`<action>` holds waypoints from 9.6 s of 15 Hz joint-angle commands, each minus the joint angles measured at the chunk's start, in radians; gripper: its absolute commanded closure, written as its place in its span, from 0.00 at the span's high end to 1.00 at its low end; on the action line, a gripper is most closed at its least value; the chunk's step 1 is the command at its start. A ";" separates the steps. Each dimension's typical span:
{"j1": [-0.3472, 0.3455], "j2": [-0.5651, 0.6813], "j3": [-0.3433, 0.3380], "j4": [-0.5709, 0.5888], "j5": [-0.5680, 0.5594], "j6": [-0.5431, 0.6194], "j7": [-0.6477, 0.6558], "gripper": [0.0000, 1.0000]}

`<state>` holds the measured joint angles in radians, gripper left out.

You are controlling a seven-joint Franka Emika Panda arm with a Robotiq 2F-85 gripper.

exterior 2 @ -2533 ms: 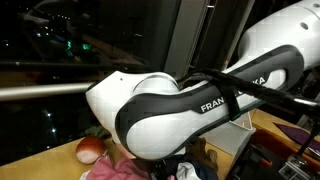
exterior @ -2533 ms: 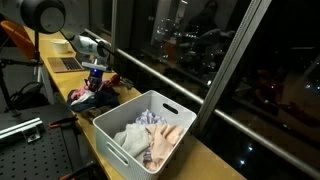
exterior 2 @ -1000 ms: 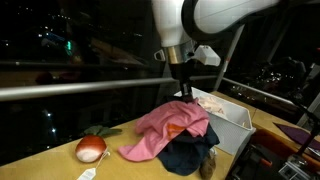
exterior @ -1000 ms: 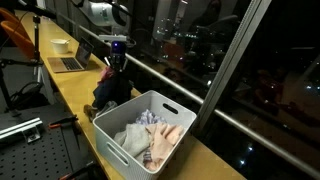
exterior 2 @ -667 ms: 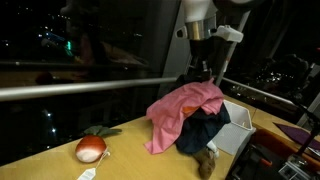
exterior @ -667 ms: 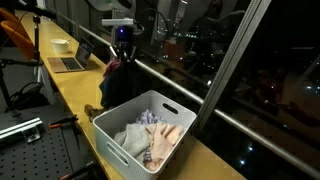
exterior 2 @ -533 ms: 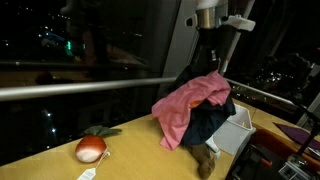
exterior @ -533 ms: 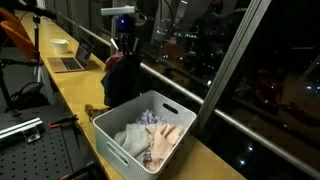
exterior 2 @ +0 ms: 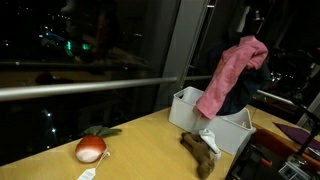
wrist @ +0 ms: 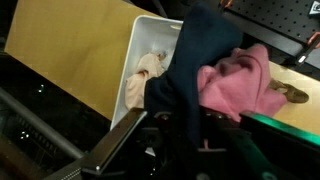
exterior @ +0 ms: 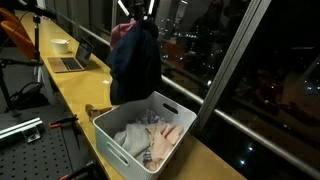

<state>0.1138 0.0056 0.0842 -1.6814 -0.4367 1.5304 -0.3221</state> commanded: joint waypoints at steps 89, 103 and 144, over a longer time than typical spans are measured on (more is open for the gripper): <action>0.116 0.700 -0.035 -0.342 0.023 0.901 0.385 0.15; 0.318 0.556 -0.006 -0.111 -0.027 0.413 0.451 0.00; 0.308 0.654 -0.060 -0.213 -0.001 0.639 0.727 1.00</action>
<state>0.4387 0.6630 0.0260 -1.8714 -0.4253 2.1264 0.4011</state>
